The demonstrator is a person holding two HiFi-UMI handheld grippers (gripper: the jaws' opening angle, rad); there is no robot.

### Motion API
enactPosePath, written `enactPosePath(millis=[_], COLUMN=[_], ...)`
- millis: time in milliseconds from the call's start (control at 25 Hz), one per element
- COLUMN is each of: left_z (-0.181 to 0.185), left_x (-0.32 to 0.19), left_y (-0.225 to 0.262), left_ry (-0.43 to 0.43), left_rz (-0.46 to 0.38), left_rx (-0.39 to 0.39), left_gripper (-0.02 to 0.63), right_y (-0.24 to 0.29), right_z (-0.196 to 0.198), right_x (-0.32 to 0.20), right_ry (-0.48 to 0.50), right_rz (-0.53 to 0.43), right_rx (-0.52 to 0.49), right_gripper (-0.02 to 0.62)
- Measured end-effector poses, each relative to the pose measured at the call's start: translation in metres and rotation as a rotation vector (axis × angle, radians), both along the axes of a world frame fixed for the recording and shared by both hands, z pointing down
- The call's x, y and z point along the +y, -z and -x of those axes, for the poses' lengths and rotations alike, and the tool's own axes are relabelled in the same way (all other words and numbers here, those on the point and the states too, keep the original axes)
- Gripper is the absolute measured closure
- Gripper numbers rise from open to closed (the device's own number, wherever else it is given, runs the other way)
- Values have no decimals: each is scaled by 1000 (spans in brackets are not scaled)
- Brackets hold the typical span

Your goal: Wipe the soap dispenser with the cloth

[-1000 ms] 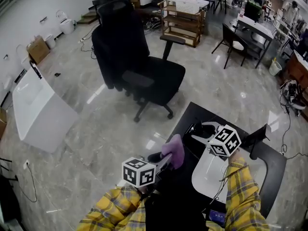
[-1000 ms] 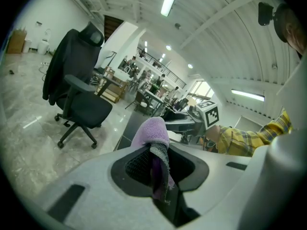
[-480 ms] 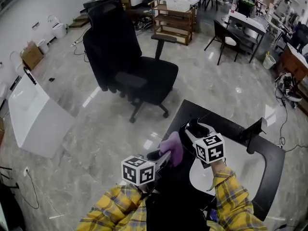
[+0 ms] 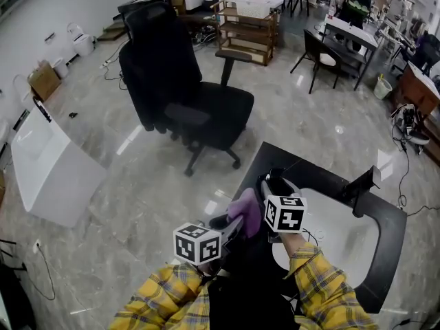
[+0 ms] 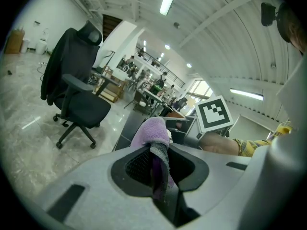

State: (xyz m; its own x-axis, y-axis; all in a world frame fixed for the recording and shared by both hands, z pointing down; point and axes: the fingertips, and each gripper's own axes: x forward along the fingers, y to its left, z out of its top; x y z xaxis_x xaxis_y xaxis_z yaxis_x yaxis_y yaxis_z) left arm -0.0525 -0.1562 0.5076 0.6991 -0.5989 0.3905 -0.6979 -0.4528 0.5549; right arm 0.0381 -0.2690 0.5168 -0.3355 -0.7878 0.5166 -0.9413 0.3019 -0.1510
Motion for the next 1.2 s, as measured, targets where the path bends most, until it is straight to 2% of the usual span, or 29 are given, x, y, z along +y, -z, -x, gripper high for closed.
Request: enactPosePath(millis=[200, 360, 520, 640, 720, 880, 1040, 1200], left_z=[7, 7, 8, 10, 11, 13, 11, 6], left_x=[2, 3, 2, 2, 3, 3, -1, -4], left_y=[0, -2, -4, -4, -2, -4, -6, -5], left_ry=[8, 5, 5, 4, 6, 16, 18, 16], left_rz=[0, 1, 7, 7, 7, 11, 11, 7], left_rx=[3, 4, 1, -1, -2, -3, 0, 2], left_gripper=[541, 541, 541, 541, 541, 541, 541, 541], right_y=[13, 17, 12, 5, 4, 3, 2, 2], right_z=[10, 10, 12, 17, 19, 20, 19, 15], right_x=[2, 5, 2, 0, 0, -1, -3, -4], right_ry=[366, 625, 833, 930, 952, 896, 784, 627], right_rz=[-141, -123, -127, -106, -64, -32, -35, -19], right_rx=[42, 17, 160, 243, 246, 220, 183, 149], right_gripper=[365, 364, 364, 367, 407, 410, 411, 413])
